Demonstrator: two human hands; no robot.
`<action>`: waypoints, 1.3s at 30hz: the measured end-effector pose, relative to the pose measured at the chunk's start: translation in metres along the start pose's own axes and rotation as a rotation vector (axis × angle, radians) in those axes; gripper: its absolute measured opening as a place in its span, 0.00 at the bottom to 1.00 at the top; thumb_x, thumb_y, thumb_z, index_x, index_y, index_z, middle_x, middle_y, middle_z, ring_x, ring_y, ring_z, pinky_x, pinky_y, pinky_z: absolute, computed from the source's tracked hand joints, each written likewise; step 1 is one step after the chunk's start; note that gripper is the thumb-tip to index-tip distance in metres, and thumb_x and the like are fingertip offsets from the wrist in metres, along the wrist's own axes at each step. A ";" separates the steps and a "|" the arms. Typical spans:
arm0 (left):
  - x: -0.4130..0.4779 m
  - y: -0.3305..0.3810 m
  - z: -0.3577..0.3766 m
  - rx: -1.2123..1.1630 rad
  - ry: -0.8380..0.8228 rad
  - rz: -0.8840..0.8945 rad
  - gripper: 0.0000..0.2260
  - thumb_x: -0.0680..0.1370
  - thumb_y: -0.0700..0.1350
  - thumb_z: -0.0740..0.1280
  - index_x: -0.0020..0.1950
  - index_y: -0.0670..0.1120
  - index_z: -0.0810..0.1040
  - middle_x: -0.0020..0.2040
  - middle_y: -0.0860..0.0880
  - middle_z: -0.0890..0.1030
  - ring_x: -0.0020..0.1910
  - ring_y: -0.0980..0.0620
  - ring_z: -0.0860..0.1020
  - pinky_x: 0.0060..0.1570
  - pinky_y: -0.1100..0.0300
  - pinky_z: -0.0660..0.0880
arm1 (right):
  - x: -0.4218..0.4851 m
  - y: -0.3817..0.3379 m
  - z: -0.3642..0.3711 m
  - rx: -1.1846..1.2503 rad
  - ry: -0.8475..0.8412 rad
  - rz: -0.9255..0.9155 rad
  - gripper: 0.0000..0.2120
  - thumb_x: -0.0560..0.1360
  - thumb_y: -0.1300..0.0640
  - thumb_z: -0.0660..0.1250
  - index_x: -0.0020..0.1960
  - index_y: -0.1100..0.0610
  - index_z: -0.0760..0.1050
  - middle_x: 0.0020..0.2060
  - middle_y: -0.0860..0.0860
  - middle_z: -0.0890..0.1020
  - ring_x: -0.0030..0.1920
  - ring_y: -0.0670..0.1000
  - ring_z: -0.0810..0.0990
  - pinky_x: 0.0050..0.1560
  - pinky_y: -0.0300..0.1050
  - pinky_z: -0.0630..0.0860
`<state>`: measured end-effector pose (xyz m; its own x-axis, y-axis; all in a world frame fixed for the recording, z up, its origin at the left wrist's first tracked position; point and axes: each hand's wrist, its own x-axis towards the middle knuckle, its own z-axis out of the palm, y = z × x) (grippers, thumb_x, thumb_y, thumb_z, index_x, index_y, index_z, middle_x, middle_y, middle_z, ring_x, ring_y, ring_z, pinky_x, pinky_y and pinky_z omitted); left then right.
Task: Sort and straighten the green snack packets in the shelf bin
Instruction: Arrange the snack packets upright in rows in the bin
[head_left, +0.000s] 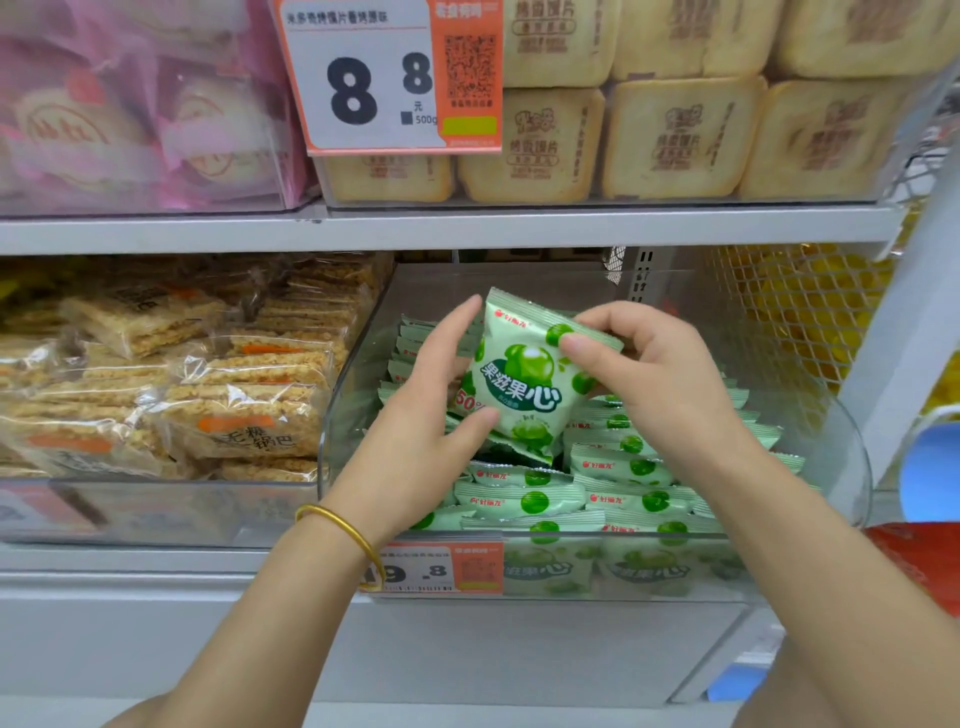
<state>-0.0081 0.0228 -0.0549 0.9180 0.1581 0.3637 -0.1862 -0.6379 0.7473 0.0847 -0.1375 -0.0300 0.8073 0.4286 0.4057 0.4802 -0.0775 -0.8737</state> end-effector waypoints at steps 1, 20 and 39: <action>0.000 0.002 0.001 -0.008 0.013 0.030 0.35 0.77 0.39 0.66 0.72 0.66 0.51 0.62 0.62 0.71 0.64 0.63 0.70 0.61 0.68 0.68 | 0.001 0.001 0.001 0.030 0.011 0.004 0.04 0.74 0.59 0.68 0.41 0.52 0.79 0.36 0.46 0.81 0.34 0.42 0.77 0.39 0.40 0.76; -0.006 0.015 -0.004 -0.412 -0.056 -0.021 0.29 0.75 0.35 0.68 0.67 0.61 0.65 0.61 0.48 0.74 0.53 0.54 0.80 0.52 0.57 0.78 | -0.012 0.007 0.003 0.322 -0.093 0.039 0.14 0.80 0.58 0.58 0.62 0.47 0.75 0.54 0.46 0.82 0.48 0.47 0.83 0.41 0.47 0.80; -0.010 0.012 0.000 -0.026 0.093 0.045 0.27 0.72 0.44 0.72 0.65 0.63 0.66 0.59 0.60 0.68 0.56 0.62 0.72 0.56 0.69 0.69 | -0.014 0.007 0.007 0.344 -0.018 -0.011 0.16 0.79 0.65 0.60 0.59 0.48 0.75 0.55 0.51 0.80 0.47 0.46 0.82 0.37 0.35 0.76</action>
<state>-0.0196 0.0140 -0.0495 0.8724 0.1991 0.4464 -0.2372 -0.6261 0.7428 0.0743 -0.1379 -0.0440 0.7948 0.4441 0.4137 0.3429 0.2338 -0.9098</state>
